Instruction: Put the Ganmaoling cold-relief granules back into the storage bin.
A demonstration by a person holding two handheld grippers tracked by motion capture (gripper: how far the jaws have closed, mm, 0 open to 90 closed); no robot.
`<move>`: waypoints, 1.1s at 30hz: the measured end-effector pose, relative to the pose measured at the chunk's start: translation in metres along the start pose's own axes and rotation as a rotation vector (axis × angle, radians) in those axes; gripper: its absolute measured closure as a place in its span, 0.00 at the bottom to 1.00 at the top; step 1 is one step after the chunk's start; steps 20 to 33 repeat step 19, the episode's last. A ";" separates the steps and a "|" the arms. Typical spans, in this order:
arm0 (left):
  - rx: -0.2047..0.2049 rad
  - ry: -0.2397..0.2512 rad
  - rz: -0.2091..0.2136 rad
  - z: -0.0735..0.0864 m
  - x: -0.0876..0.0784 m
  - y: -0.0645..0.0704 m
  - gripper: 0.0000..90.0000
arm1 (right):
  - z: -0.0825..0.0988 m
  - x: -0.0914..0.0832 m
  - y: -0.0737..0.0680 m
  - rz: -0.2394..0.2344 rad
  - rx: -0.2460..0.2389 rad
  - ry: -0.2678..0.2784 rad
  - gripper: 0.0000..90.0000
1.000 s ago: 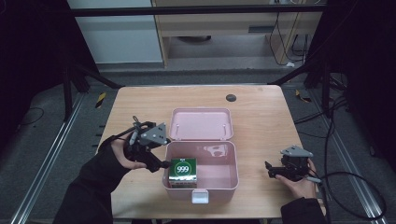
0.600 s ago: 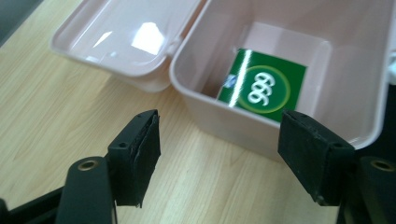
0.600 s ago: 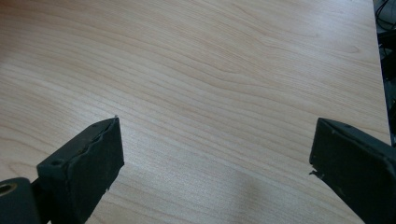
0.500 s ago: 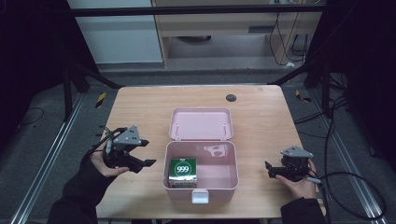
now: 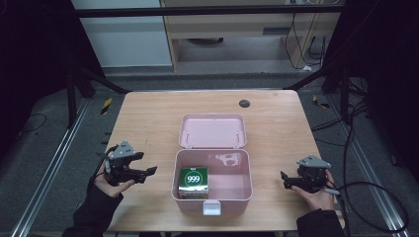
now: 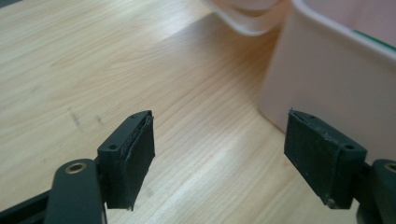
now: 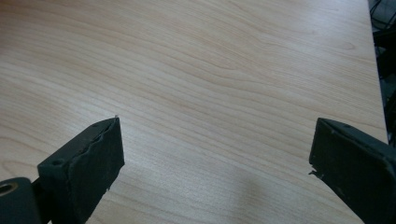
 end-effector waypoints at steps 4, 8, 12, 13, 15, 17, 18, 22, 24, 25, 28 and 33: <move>-0.069 0.014 -0.045 0.012 0.004 -0.008 0.25 | -0.001 -0.001 0.001 0.008 0.014 0.009 0.04; -0.154 -0.002 -0.169 0.033 0.008 -0.024 0.21 | 0.000 -0.002 0.003 0.016 0.025 0.015 0.03; -0.221 -0.015 -0.249 0.053 0.009 -0.037 0.16 | 0.002 -0.001 0.004 0.024 0.030 0.014 0.03; -0.237 -0.018 -0.266 0.057 0.009 -0.040 0.15 | 0.002 -0.001 0.004 0.025 0.031 0.015 0.03; -0.270 -0.022 -0.291 0.064 0.010 -0.045 0.14 | 0.002 -0.001 0.004 0.029 0.034 0.017 0.02; -0.285 -0.034 -0.318 0.071 0.010 -0.049 0.14 | 0.002 -0.001 0.005 0.033 0.039 0.015 0.02; -0.291 -0.044 -0.332 0.075 0.011 -0.051 0.13 | 0.002 -0.001 0.006 0.033 0.040 0.018 0.02; -0.291 -0.044 -0.332 0.075 0.011 -0.051 0.13 | 0.003 -0.001 0.006 0.035 0.048 0.016 0.02; -0.291 -0.044 -0.332 0.075 0.011 -0.051 0.13 | 0.003 -0.001 0.006 0.035 0.048 0.016 0.02; -0.291 -0.044 -0.332 0.075 0.011 -0.051 0.13 | 0.003 -0.001 0.006 0.035 0.048 0.016 0.02; -0.291 -0.044 -0.332 0.075 0.011 -0.051 0.13 | 0.003 -0.001 0.006 0.035 0.048 0.016 0.02; -0.291 -0.044 -0.332 0.075 0.011 -0.051 0.13 | 0.003 -0.001 0.006 0.035 0.048 0.016 0.02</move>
Point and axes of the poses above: each handheld gripper's, and its own axes: x roughly forward along the jaws, z roughly out of its underside, y roughly to its right, the point moved 9 cm from there along x, roughly forward along the jaws, and after that the axes turned 13 degrees about x, right-handed, at the moved point
